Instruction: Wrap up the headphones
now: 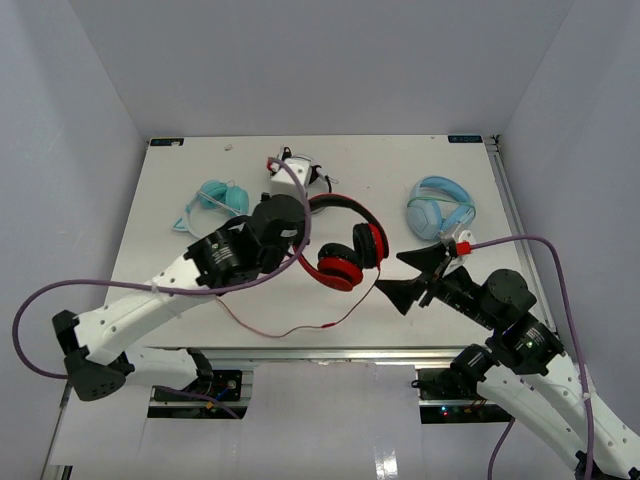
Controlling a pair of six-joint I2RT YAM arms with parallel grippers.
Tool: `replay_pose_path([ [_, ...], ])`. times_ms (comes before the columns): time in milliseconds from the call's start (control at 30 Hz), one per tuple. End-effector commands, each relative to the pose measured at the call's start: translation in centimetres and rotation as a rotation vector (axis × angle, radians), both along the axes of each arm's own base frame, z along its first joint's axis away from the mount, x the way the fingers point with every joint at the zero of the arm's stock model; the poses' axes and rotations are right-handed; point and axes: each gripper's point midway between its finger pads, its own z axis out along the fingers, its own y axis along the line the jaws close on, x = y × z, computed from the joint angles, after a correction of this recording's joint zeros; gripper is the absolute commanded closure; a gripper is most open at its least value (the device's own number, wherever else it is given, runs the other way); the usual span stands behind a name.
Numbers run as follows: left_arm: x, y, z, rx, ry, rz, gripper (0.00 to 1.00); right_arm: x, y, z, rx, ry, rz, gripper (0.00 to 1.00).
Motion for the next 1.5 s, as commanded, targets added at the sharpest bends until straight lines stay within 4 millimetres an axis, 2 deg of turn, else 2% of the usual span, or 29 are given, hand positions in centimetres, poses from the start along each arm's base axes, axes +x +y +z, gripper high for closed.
replay_pose_path([
  [0, -1.0, 2.3, 11.3, -0.377, -0.174, 0.051, 1.0, -2.7, 1.6, 2.2, 0.077, -0.199, 0.191, 0.06],
  [33, -1.2, 2.6, 12.0, -0.396, -0.182, 0.046, 1.0, -3.2, 1.8, 2.6, 0.094, -0.234, 0.221, 0.06],
  [200, -2.8, 4.1, 14.4, -0.499, -0.201, 0.024, 1.0, -4.5, 3.3, 2.2, 0.144, -0.298, 0.348, 0.07],
  [333, -3.8, 4.7, 15.7, -0.586, -0.202, 0.005, 1.0, -6.2, 4.6, 1.6, 0.207, -0.351, 0.493, 0.08],
  [433, -4.2, 4.7, 16.2, -0.63, -0.197, -0.01, 1.0, -6.6, 5.0, 2.0, 0.25, -0.407, 0.531, 0.08],
  [600, -5.0, 3.9, 17.3, -0.694, -0.169, -0.056, 1.0, -5.3, 5.9, 0.7, 0.224, -0.433, 0.509, 0.09],
  [767, -5.2, 4.3, 18.5, -0.754, -0.168, -0.042, 1.0, -6.0, 7.2, -0.8, 0.225, -0.452, 0.586, 0.09],
  [900, -5.1, 4.0, 18.5, -0.767, -0.162, -0.041, 1.0, -7.2, 8.3, -1.2, 0.222, -0.468, 0.675, 0.09],
  [1100, -5.5, 3.1, 19.0, -0.788, -0.146, -0.086, 1.0, -6.7, 10.4, -1.4, 0.184, -0.472, 0.679, 0.09],
  [1267, -6.5, 3.1, 19.6, -0.86, -0.133, -0.129, 1.0, -6.6, 11.2, -1.4, 0.201, -0.454, 0.679, 0.09],
  [1467, -7.7, 2.6, 20.2, -0.947, -0.117, -0.191, 1.0, -6.3, 11.9, -1.8, 0.219, -0.435, 0.665, 0.15],
])
